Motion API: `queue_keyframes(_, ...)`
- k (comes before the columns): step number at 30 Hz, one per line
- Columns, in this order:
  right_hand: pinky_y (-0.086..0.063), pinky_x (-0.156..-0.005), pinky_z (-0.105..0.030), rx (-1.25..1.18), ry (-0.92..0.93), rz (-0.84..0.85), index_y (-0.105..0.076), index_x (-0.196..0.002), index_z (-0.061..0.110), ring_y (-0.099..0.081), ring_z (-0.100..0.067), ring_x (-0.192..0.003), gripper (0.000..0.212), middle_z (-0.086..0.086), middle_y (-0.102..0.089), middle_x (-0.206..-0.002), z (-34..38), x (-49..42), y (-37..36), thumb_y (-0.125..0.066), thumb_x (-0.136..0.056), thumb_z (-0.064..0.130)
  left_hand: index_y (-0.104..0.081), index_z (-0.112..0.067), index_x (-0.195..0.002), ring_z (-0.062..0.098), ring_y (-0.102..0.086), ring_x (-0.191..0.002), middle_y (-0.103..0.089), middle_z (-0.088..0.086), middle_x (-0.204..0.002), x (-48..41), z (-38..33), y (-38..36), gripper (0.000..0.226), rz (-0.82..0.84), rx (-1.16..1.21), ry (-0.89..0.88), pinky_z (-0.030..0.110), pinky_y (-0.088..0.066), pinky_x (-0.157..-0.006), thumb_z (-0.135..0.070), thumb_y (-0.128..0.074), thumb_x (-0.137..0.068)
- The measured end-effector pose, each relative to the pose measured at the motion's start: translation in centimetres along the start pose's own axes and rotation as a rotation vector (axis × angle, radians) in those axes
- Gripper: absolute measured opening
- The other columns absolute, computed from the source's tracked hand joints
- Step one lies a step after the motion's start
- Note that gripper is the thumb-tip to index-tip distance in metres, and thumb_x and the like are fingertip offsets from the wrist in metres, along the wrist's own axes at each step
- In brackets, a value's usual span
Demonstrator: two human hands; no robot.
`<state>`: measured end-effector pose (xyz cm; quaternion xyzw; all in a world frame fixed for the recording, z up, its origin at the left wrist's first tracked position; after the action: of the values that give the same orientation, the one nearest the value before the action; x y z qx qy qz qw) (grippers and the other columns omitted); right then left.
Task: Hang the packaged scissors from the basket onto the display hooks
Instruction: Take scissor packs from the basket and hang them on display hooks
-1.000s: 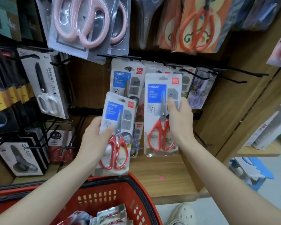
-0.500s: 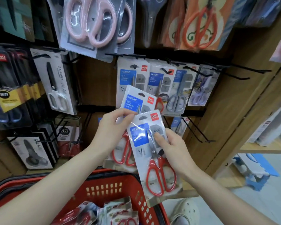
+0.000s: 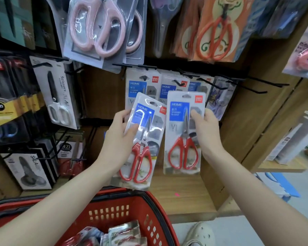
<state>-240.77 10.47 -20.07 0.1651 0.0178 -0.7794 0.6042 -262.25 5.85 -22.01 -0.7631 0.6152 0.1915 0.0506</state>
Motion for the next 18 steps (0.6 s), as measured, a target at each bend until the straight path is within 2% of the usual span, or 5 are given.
queue_keyframes(3,-0.051,-0.084,-0.057,0.006,0.038,-0.037,-0.053,-0.105,0.004,-0.062,-0.035,-0.100,0.029,-0.018,-0.063,-0.107,0.6,-2.2,-0.4,-0.049,-0.093,0.031,-0.057,-0.009,-0.111,-0.018,-0.057,-0.073,-0.063,-0.009,-0.092,-0.5,1.1,0.7,0.019,-0.046,-0.114,0.006,0.002,-0.041,-0.057,-0.018,-0.048,-0.097)
queue_keyframes(5,-0.054,-0.085,-0.050,0.005,0.050,-0.047,-0.052,-0.107,0.005,-0.064,-0.029,-0.101,0.023,-0.013,-0.064,-0.107,1.1,-3.3,-0.9,-0.048,-0.096,0.024,-0.059,-0.009,-0.108,-0.018,-0.057,-0.074,-0.063,-0.010,-0.091,-0.6,1.6,0.9,0.018,-0.049,-0.140,0.005,0.002,-0.041,-0.057,-0.018,-0.048,-0.097)
queue_keyframes(11,-0.050,-0.087,-0.049,0.040,0.044,-0.088,-0.048,-0.102,0.010,-0.061,-0.029,-0.102,0.014,-0.014,-0.062,-0.108,0.2,-4.6,-1.5,-0.046,-0.096,0.022,-0.059,-0.012,-0.109,-0.003,-0.060,-0.079,-0.065,-0.009,-0.094,-1.1,3.2,1.6,0.018,-0.078,-0.160,0.035,0.010,-0.042,-0.060,-0.020,-0.047,-0.098)
queue_keyframes(14,-0.051,-0.081,-0.049,0.057,0.045,-0.082,-0.048,-0.101,0.011,-0.062,-0.033,-0.097,0.013,-0.017,-0.061,-0.105,-0.2,-4.9,-1.6,-0.047,-0.094,0.023,-0.057,-0.012,-0.111,-0.009,-0.062,-0.077,-0.066,-0.005,-0.098,-1.2,3.8,1.6,0.019,-0.064,-0.139,0.062,0.005,-0.043,-0.055,-0.022,-0.047,-0.098)
queue_keyframes(18,-0.052,-0.080,-0.051,0.065,0.024,-0.084,-0.051,-0.111,0.009,-0.063,-0.037,-0.096,0.023,-0.018,-0.063,-0.106,-1.0,-6.1,-2.0,-0.047,-0.094,0.024,-0.055,-0.014,-0.111,-0.008,-0.064,-0.078,-0.066,-0.005,-0.097,-1.3,4.2,1.6,0.019,-0.051,-0.117,0.096,0.009,-0.048,-0.055,-0.024,-0.046,-0.098)
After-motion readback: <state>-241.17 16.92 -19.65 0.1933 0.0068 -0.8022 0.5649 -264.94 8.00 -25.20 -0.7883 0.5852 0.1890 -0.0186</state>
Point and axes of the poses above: each hand's wrist, its own x-axis away from the middle knuckle, its own y-axis out of the back of the hand, z = x × y, the point moved 7 cm from there along -x, towards the middle knuckle
